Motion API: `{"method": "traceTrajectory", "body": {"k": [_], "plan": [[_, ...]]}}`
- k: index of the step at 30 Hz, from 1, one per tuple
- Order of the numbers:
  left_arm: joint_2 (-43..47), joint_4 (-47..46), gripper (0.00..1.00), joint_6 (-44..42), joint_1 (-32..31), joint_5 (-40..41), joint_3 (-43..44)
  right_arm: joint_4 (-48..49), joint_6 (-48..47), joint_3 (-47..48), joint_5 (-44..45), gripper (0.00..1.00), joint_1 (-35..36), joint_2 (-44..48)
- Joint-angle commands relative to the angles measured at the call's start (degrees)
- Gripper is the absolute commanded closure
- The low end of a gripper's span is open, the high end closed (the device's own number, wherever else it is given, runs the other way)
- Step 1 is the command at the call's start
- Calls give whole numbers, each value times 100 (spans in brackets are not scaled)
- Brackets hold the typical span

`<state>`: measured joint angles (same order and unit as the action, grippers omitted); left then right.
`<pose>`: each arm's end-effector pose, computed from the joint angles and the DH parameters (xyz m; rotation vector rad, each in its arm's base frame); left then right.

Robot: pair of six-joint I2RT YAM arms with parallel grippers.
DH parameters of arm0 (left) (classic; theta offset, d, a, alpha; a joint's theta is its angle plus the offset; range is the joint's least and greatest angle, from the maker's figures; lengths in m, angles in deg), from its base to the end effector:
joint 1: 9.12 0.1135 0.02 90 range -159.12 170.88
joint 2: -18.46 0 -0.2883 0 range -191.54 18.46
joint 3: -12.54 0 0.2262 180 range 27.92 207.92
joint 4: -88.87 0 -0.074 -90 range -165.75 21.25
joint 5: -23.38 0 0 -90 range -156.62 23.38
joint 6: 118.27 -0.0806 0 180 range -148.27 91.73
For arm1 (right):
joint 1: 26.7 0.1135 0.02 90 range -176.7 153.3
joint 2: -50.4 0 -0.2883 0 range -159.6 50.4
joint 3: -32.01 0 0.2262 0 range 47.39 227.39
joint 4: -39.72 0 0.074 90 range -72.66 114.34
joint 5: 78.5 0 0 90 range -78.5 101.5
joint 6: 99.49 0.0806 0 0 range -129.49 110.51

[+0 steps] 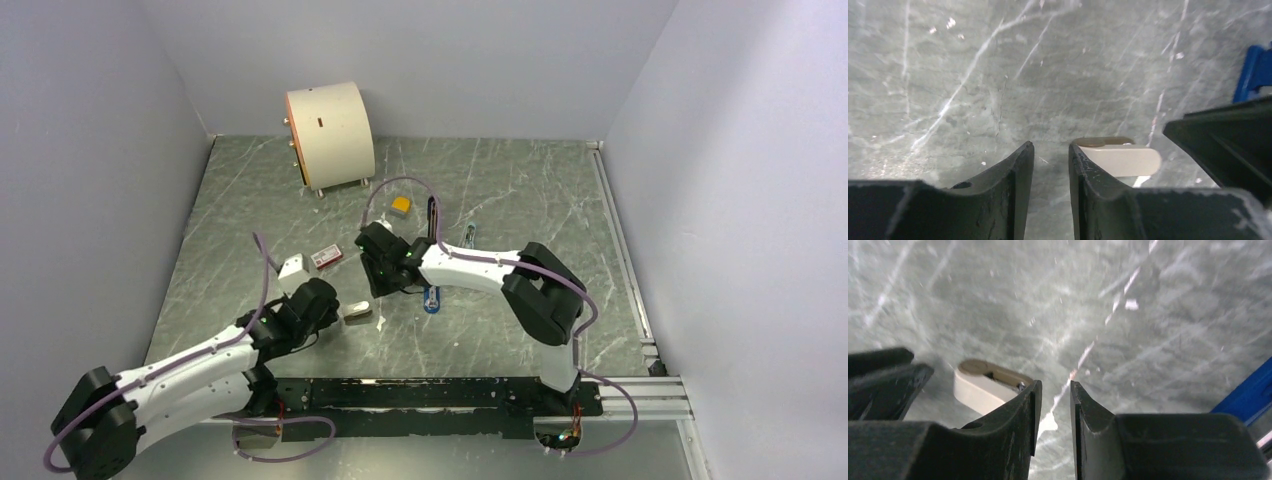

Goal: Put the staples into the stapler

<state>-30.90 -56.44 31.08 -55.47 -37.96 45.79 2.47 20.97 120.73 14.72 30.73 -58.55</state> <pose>0.1253 -0.0754 0.1573 -0.4740 2.2895 -0.3016 0.2239 0.3422 0.1777 -0.5977 2.5856 0.4834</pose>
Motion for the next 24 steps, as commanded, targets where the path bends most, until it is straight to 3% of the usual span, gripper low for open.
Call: {"method": "traceTrajectory", "body": {"k": [1,5,9,14,24], "plan": [[493,948,63,19,-23,658,536,-131,108,615,390,69,-33,-462],[586,1360,72,-81,-23,558,787,-64,51,1031,203,69,-32,-802],[500,1302,77,-171,-23,-128,724,-70,-43,1287,-47,70,-23,-1042],[316,753,80,-310,-23,-960,344,-203,-79,1312,-252,72,-13,-1174],[-393,-737,80,-573,-23,-1766,-34,-311,-142,522,-597,82,26,-738]]}}
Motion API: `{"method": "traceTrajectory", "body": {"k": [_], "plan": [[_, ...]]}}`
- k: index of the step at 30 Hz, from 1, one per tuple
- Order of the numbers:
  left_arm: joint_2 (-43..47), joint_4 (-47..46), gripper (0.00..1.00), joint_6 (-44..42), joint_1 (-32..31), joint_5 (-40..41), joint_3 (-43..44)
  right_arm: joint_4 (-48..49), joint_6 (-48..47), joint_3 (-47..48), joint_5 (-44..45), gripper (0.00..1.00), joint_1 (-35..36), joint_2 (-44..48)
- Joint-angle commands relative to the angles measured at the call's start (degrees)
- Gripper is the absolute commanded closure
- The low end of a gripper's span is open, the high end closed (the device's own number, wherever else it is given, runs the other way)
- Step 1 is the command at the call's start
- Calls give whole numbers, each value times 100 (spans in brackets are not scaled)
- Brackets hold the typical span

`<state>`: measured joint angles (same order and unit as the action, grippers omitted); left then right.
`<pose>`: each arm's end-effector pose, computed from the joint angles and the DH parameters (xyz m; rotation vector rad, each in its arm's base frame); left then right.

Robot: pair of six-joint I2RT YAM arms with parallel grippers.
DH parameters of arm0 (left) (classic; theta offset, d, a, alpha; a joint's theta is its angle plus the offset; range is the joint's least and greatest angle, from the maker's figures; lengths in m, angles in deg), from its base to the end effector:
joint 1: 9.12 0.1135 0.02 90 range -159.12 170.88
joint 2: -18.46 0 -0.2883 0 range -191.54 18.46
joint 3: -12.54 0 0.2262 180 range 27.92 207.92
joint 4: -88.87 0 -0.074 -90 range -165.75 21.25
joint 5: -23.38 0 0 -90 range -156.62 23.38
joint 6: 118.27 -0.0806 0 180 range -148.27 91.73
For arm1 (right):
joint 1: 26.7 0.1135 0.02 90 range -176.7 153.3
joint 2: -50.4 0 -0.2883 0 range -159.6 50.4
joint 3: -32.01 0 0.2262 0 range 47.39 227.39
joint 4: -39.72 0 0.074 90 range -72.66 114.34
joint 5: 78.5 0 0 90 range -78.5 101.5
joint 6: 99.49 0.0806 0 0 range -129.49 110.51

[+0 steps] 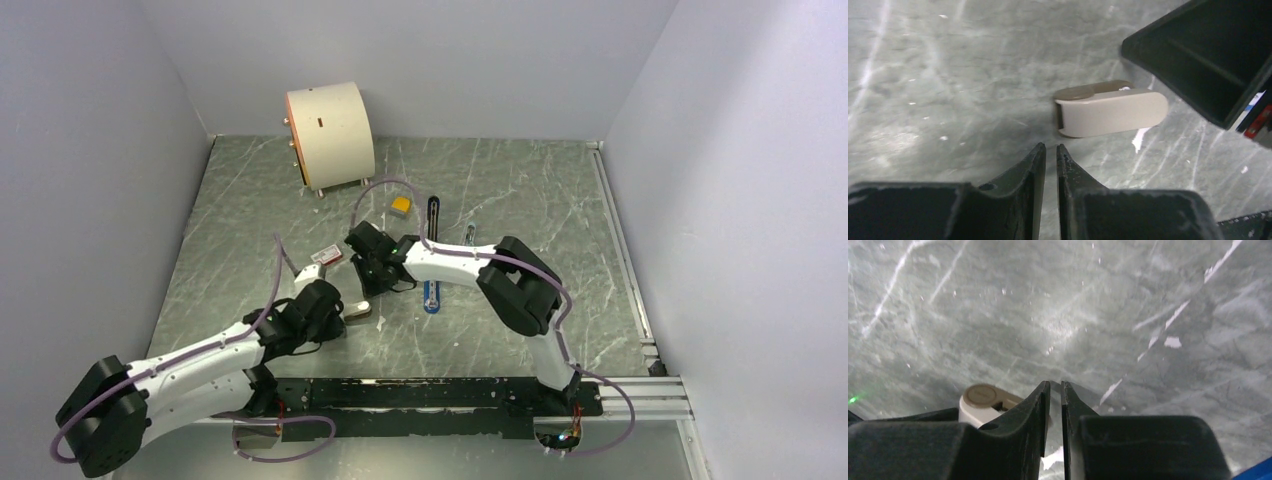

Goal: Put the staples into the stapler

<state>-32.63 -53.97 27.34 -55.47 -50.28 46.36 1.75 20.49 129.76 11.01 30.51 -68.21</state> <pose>0.1151 -0.0878 0.1476 -0.3175 2.4901 -0.3983 0.2428 0.3782 0.1538 -0.6398 2.6278 0.5286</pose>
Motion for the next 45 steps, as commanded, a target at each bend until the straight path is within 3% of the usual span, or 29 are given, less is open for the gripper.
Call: {"method": "traceTrajectory", "body": {"k": [1,14,21,27,34,41,45], "plan": [[-338,-1124,80,-200,-23,-591,-94,-259,-106,-440,-231,83,52,254],[-1171,-2055,79,-616,-15,169,-29,412,-512,-1274,-552,79,190,903],[-1342,-1826,79,-778,-14,166,136,-12,-136,-1314,929,74,185,1268],[-743,-1618,72,-441,-6,111,-242,617,-512,-1723,95,57,183,1761],[-389,-1178,66,-293,59,241,-134,1060,-792,-1725,-897,46,209,1659],[-98,-1032,64,-130,238,241,-250,923,-858,-1380,-657,45,294,1284],[-15,-1186,61,-120,302,53,-390,933,-841,-1271,-443,51,372,1121]]}}
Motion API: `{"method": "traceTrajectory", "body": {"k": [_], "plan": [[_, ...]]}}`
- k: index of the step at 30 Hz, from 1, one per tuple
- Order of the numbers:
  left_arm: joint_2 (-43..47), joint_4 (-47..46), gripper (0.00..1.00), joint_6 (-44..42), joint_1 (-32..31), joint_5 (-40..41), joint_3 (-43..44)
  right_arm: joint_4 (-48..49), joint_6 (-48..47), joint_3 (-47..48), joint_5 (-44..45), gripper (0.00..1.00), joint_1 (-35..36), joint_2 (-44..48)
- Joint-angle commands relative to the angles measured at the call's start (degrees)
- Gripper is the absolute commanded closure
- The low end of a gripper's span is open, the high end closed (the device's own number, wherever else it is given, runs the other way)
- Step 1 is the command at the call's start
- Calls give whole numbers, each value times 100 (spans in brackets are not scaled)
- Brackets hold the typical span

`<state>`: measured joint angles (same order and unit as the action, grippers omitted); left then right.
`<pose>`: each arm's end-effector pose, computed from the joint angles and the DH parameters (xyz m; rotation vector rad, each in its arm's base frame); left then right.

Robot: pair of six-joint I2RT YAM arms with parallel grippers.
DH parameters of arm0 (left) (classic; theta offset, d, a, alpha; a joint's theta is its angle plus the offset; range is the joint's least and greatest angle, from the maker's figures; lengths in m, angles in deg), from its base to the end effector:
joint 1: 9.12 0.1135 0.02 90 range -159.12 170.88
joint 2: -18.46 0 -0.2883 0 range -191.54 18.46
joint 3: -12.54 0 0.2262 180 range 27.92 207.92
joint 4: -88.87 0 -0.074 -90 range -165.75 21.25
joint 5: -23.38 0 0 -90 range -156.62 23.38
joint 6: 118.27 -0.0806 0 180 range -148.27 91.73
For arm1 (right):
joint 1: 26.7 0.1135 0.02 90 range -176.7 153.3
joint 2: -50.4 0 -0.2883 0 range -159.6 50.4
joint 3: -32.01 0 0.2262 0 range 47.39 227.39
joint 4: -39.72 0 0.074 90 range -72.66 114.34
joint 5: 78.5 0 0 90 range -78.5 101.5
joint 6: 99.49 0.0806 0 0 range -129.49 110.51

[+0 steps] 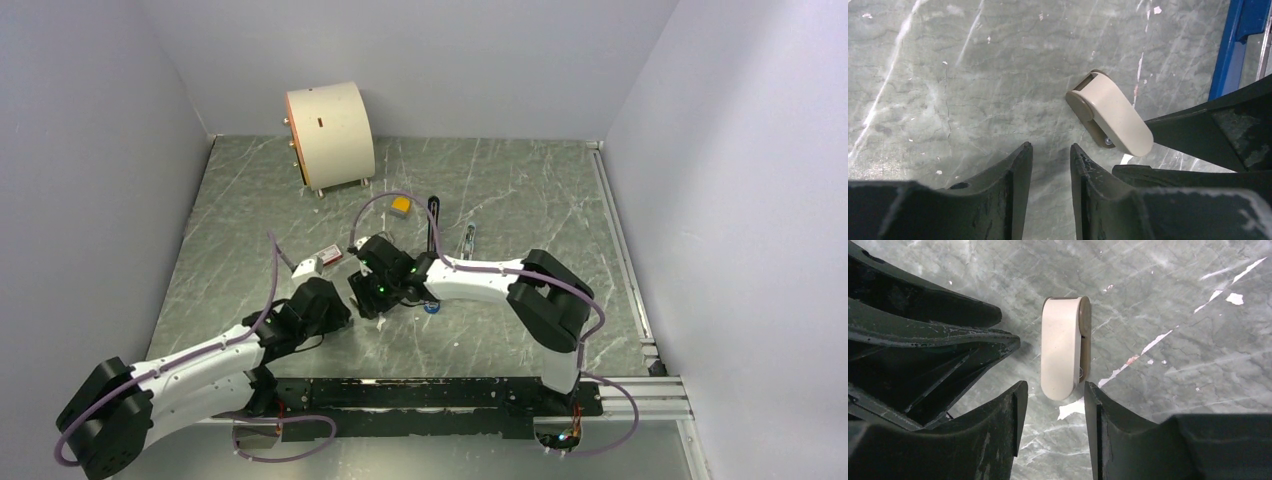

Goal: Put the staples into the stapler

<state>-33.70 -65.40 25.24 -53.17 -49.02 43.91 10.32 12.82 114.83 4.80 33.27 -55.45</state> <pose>0.1308 -0.0926 0.1514 -0.3427 2.3597 -0.4711 0.1925 0.3517 0.1802 -0.8997 2.4760 0.7055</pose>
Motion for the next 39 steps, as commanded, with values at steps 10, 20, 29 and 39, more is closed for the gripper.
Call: {"method": "traceTrajectory", "body": {"k": [10,20,29,39], "plan": [[77,-551,44,121,97,-581,-309,462,399,-33,875,70,124,135],[-548,-2108,44,-161,100,-1552,-439,825,1621,-1028,1279,76,-102,1004],[-1208,-3627,61,440,99,-1882,-594,889,2412,-1606,1268,77,-155,1387],[-2150,-4240,71,647,101,-2100,-445,1051,2502,-1723,1090,78,-170,1453]]}}
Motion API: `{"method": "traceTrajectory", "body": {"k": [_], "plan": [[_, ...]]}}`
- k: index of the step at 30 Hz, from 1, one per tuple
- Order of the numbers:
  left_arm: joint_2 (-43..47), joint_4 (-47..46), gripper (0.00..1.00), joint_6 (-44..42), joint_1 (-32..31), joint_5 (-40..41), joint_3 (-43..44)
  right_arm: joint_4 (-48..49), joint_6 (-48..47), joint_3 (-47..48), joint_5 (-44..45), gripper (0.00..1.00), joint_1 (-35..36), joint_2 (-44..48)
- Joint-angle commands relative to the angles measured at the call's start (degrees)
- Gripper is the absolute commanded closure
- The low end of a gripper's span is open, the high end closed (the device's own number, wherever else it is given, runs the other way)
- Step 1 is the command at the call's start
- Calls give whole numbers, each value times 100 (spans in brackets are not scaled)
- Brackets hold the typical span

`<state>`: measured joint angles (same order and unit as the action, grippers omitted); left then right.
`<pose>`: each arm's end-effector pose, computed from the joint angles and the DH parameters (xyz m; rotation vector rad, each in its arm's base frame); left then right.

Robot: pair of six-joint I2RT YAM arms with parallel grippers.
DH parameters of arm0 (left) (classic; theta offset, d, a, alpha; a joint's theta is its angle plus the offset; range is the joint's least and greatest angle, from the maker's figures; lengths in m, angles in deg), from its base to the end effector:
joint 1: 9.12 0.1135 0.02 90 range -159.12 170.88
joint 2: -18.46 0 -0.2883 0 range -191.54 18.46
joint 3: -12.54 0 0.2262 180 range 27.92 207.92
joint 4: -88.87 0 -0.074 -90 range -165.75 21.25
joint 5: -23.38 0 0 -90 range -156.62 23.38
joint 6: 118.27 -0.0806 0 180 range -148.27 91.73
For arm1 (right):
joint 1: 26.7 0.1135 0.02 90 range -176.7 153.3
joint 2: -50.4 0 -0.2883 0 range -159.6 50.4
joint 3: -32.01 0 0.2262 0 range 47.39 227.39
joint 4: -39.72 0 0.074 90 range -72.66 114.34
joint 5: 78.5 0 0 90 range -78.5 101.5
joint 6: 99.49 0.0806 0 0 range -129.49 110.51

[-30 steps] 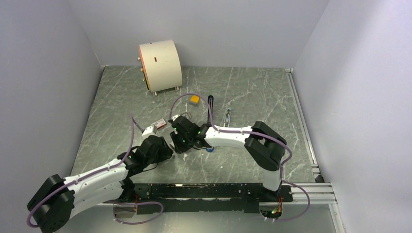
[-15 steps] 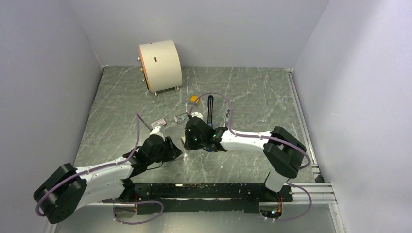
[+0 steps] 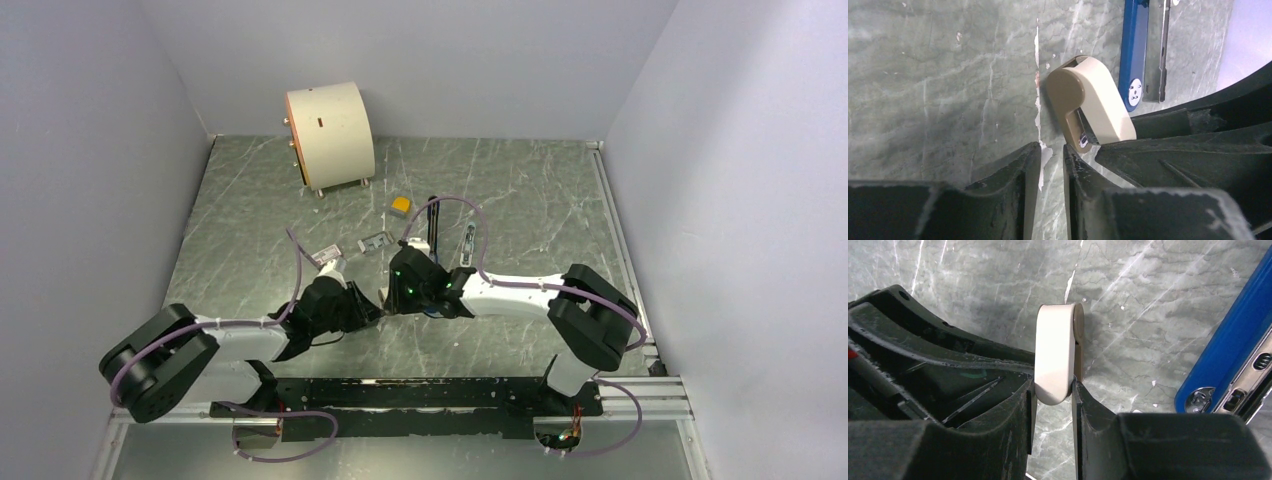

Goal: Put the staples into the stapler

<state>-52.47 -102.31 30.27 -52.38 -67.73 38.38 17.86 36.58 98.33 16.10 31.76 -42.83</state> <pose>0.1546 -0.1477 0.1395 -0.3010 2.3353 -0.9878 0.1832 0.2861 0.1829 -0.2371 2.5421 0.6967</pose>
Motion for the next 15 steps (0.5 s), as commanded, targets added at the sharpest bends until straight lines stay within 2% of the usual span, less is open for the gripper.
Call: {"method": "traceTrajectory", "body": {"k": [1,4,11,15], "plan": [[-354,-617,74,167,25,-259,99,323,123,-87,-60,78,-26,200],[-527,-820,79,244,24,-338,35,374,122,-131,-98,78,-36,227],[-359,-968,79,358,27,-256,-155,410,145,-176,-89,78,-58,176],[255,-803,66,327,24,-24,-312,379,131,-170,-22,79,-71,173]]}}
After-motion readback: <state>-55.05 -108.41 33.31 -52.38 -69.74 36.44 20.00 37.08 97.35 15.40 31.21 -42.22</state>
